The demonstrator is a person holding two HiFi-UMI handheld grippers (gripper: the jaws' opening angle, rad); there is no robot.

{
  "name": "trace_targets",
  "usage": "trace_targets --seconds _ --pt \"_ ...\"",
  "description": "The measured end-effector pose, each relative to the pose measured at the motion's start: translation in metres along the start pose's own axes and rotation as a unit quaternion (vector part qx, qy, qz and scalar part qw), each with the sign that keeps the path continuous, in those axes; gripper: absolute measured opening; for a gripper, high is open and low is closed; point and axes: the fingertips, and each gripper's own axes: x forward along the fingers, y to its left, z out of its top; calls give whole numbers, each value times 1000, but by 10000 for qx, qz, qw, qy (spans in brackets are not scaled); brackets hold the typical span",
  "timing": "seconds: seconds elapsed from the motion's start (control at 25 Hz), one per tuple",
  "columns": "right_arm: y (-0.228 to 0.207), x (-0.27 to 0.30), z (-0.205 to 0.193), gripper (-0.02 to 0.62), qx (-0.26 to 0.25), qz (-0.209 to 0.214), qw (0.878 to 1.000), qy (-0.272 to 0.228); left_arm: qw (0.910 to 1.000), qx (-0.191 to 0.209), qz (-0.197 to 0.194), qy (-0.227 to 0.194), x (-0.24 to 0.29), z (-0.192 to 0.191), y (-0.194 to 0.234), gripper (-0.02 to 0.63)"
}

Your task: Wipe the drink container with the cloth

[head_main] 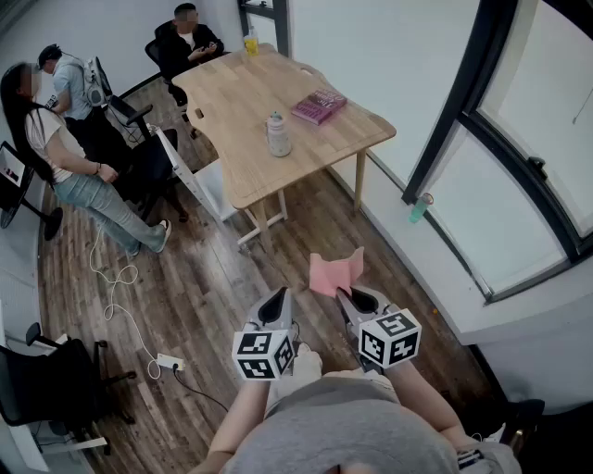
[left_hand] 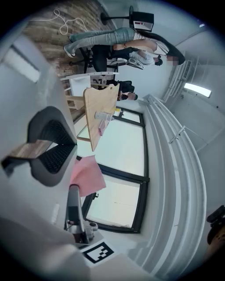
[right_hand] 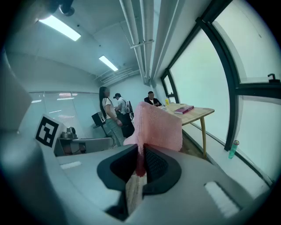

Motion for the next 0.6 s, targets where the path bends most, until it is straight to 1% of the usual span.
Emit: trace_targets --seconds 0.24,0.6 --pt "6 0 -1 29 1 7 10000 -47 10000 30 -70 28 -2 -1 -2 0" --pt "5 12 3 29 0 7 10000 -13 9999 60 -138 51 8 7 4 0"
